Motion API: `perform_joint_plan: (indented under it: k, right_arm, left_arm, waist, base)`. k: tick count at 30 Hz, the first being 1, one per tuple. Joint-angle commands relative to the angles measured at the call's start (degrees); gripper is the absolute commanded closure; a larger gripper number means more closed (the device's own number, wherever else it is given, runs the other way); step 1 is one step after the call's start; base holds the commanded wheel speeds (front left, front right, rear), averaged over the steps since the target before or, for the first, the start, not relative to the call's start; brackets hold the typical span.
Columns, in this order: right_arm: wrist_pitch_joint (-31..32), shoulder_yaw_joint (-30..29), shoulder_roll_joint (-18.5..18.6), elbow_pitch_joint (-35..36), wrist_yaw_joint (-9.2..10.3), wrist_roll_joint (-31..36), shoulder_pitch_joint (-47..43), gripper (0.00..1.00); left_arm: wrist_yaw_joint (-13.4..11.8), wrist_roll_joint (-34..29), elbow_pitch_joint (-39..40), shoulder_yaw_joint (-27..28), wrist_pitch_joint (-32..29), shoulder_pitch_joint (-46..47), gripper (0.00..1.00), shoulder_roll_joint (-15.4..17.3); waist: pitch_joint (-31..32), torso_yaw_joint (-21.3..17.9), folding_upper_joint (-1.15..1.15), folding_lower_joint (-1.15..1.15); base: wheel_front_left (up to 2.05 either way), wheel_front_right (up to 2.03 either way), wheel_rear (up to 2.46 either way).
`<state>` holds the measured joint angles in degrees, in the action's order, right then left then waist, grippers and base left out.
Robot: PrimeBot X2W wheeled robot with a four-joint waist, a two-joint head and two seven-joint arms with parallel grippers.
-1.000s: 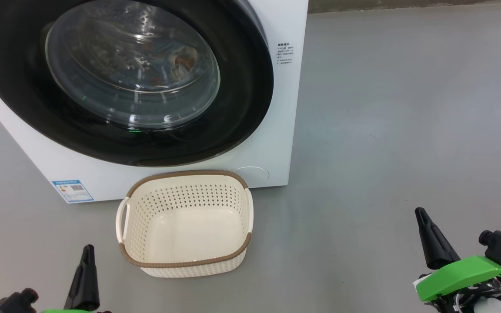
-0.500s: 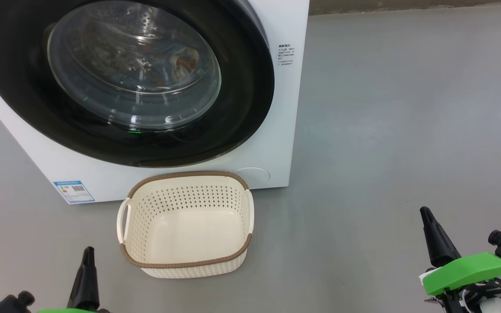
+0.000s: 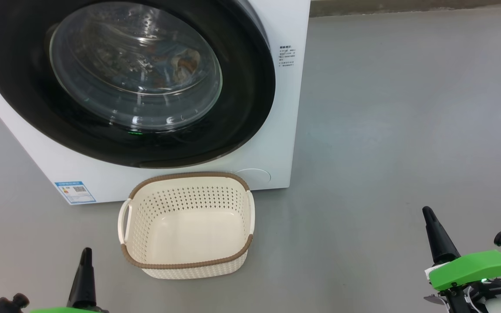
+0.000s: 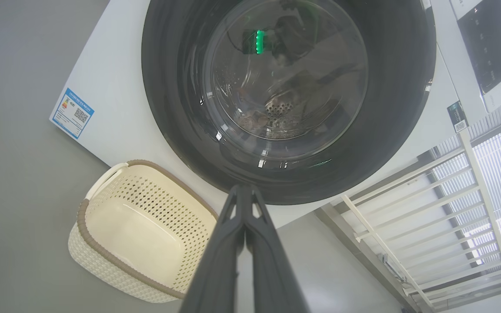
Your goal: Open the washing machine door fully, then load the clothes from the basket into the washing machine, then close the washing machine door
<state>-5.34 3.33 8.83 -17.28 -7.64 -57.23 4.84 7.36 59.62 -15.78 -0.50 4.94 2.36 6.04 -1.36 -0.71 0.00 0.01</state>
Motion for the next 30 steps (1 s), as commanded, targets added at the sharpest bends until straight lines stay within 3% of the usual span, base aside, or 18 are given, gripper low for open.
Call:
perform_joint_plan:
  k: [1,30]
  right_arm:
    - [0.5,-0.3,0.3,1.7,0.07,-1.5,1.4,1.0]
    - [5.2,-4.2,-2.2,2.4,0.11,-16.4,1.3,1.0]
  left_arm:
    - [0.1,1.7,1.4,1.4,-0.6,2.3,1.0,0.4]
    - [0.1,15.2,1.6,3.9,-5.4,3.0,1.0,-1.2]
  waist:
    - [0.0,0.0,0.0,0.0]
    - [0.5,0.3,0.0,0.0]
  base:
    - [0.0,0.0,0.0]
    - [0.0,0.0,0.0]
